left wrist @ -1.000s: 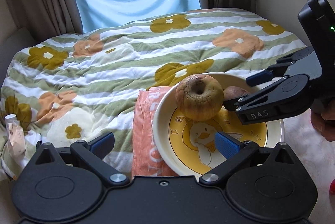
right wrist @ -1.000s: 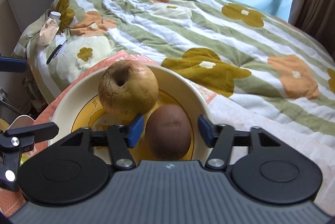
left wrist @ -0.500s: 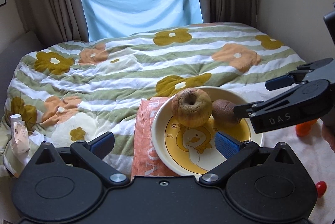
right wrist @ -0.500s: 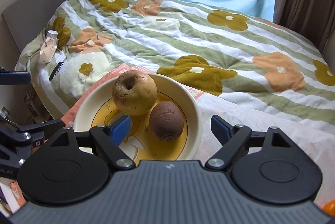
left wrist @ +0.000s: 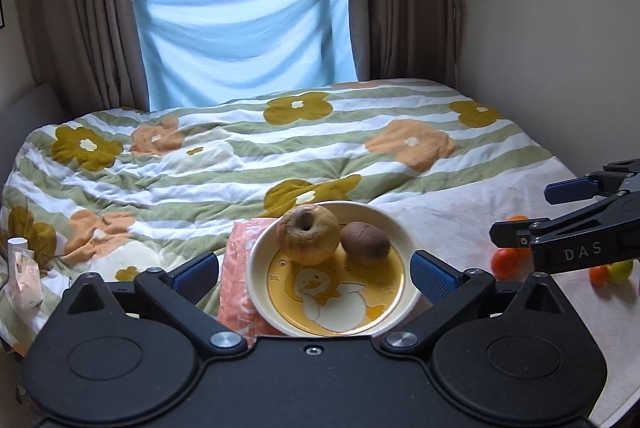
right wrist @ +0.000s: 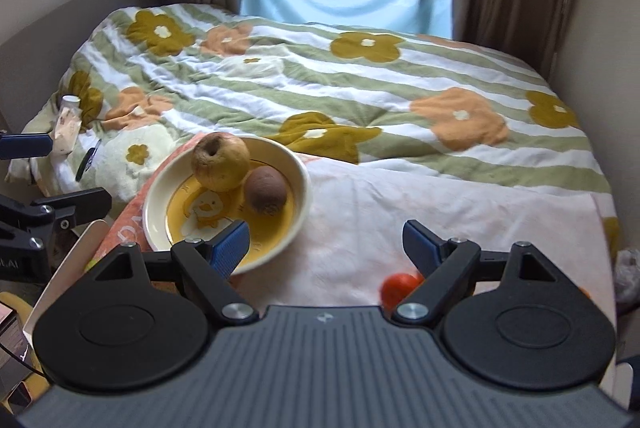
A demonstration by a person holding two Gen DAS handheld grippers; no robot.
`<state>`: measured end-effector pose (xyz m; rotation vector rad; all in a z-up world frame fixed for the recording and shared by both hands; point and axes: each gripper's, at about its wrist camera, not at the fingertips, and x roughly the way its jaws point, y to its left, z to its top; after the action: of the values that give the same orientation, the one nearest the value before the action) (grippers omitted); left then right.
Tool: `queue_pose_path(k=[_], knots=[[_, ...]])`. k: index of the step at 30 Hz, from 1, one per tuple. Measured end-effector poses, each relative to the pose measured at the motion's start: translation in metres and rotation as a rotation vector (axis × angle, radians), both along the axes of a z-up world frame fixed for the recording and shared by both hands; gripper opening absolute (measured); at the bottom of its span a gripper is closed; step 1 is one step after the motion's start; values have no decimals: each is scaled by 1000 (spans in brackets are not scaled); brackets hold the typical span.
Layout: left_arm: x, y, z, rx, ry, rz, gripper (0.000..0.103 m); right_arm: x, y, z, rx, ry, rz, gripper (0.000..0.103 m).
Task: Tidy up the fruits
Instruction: 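Open both tools to release the kiwi and apple into the bowl, then grasp the green pomelo with the right tool while the left tool grasps a red tomato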
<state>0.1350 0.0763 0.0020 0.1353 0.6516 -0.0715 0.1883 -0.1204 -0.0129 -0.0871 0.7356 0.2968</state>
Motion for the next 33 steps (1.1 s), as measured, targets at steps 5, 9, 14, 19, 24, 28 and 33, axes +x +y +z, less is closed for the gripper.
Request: queue_pose_path(k=[5,9,14,19,24,28,33], knots=[[-23,-19,8,0,-29,29,103,-26,-34,8,13,-24,-41,99],[-42,-36,10,9,-41,70,103,-48,-65,10,32,-29,-54,99],[-63,-63,6,6,-29,103,103,-70,-99,8,22,-24,-46,99],[-74,-96,-10,-4,8,98,103,-87,-137,-2,9,-9,-58,99],[-79,-132,-35,-29,55,82,103,-97,-169,-22,-58,-6,-64,99],[-77,-159,-56,-37,69,69,103,-95,-200,-42,-70,5,-76,98],[-67,-182,-87,-63,127,59,98,-88,-227,-65,-84,1,-78,97]])
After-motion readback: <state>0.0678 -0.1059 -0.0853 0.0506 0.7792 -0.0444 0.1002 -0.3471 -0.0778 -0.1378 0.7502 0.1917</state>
